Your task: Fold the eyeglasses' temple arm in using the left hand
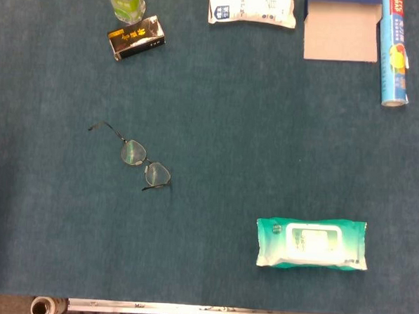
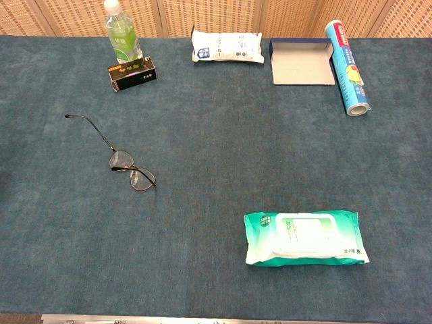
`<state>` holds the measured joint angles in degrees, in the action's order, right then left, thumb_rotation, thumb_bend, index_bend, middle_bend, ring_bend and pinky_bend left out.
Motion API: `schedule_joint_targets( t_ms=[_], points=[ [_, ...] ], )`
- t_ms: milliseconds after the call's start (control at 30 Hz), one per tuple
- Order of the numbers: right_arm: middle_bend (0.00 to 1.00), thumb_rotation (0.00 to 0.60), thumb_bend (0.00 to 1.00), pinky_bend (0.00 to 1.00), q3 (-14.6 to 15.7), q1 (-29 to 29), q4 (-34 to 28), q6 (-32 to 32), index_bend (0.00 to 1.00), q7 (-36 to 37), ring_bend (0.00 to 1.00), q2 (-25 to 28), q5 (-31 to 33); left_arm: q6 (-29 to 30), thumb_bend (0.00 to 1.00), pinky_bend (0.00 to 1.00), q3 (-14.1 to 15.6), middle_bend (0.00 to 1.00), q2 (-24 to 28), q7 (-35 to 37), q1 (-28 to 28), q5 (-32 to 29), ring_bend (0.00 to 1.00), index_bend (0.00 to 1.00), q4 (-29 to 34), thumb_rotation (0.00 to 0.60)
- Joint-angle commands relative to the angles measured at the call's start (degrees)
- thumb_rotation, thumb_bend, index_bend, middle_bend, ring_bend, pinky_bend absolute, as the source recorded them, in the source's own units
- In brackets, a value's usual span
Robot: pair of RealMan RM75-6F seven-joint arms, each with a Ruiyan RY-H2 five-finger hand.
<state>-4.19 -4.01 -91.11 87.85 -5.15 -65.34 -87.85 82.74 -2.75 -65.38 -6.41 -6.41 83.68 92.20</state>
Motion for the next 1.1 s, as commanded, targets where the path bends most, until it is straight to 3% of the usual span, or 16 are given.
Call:
schedule_joint_targets(
  t_ms=[33, 433, 833, 933, 1100],
  points=[
    [0.52, 0.600, 0.39, 0.44, -0.1, 0.0, 0.2, -0.1, 0.63, -0.3, 0.41, -0.2, 0.2, -0.1, 0.22, 0.39, 0.0, 0.33, 0.0, 0.2, 0.0, -0.1, 0.23, 0.46, -0.2, 0.600],
    [0.52, 0.600, 0.39, 0.44, -0.2, 0.0, 0.4, -0.6, 0.63, 0.3, 0.41, -0.2, 0.8, 0.6, 0.22, 0.39, 0.1, 0.33, 0.1, 1.2, 0.1, 0.6, 0.23, 0.46, 0.1, 0.600],
    [0.52, 0.600, 0.39, 0.44, -0.5, 1.3, -2.3, 4.4, 0.63, 0.9, 0.41, 1.6, -2.2, 2.5, 0.22, 0.39, 0.7, 0.26, -2.4, -0.1, -0.5, 4.9, 0.23, 0.44, 1.1, 0.600],
    [0.52, 0.600, 0.39, 0.44, -0.5, 1.5, -2.9, 5.0, 0.63, 1.0, 0.41, 2.1, -3.0, 3.0, 0.22, 0.39, 0.9, 0.22, -2.4, -1.2, -0.6, 6.0, 0.23, 0.39, 2.9, 0.600],
    [0.52, 0.600, 0.39, 0.44, -0.9, 1.4, -3.5, 5.5, 0.63, 1.7, 0.41, 2.6, -3.5, 2.0, 0.19, 0.39, 0.9, 0.16, -1.9, -2.9, -1.3, 6.1, 0.20, 0.21, 7.7, 0.600]
  ],
)
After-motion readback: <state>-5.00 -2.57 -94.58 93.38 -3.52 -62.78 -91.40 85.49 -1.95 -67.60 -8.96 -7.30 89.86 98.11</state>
